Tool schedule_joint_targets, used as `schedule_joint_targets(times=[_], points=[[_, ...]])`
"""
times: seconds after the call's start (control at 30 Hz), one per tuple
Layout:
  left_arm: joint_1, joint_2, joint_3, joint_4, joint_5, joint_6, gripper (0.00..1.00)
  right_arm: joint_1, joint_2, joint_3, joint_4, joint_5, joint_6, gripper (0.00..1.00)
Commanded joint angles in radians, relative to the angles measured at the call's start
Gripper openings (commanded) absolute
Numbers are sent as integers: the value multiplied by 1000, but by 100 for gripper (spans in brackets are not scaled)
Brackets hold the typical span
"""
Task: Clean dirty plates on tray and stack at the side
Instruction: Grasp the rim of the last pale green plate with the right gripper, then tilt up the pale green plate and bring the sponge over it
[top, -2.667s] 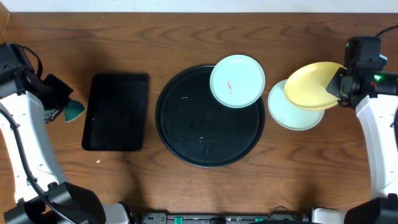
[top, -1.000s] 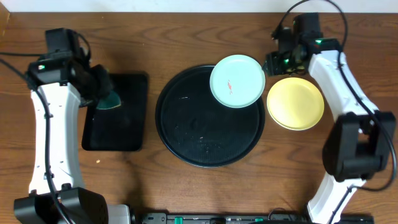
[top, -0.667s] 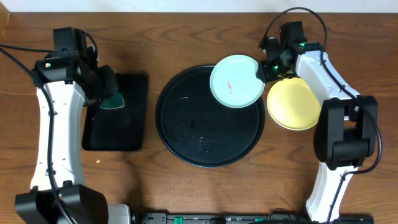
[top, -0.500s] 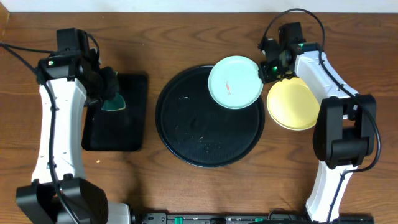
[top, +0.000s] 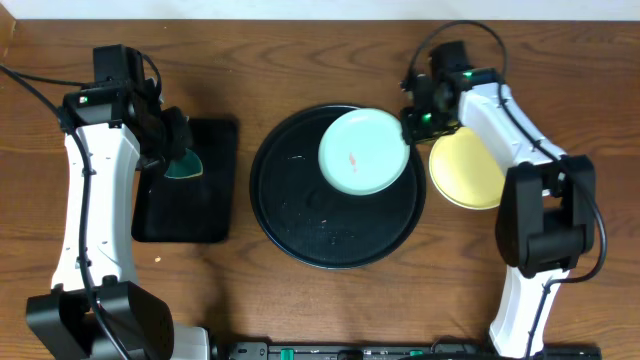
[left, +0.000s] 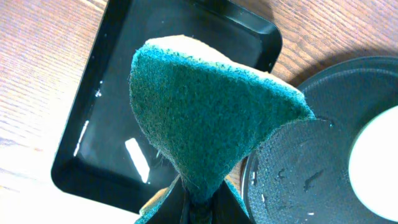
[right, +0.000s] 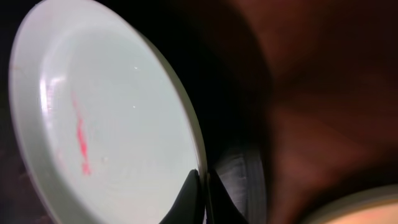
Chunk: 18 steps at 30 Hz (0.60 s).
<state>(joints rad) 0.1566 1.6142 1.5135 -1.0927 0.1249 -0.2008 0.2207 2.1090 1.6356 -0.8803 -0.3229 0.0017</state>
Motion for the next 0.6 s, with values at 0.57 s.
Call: schedule_joint_targets(times=[0.57], points=[[-371, 113, -42, 90, -3, -157, 7, 139, -35, -301, 206, 13, 316, 1]])
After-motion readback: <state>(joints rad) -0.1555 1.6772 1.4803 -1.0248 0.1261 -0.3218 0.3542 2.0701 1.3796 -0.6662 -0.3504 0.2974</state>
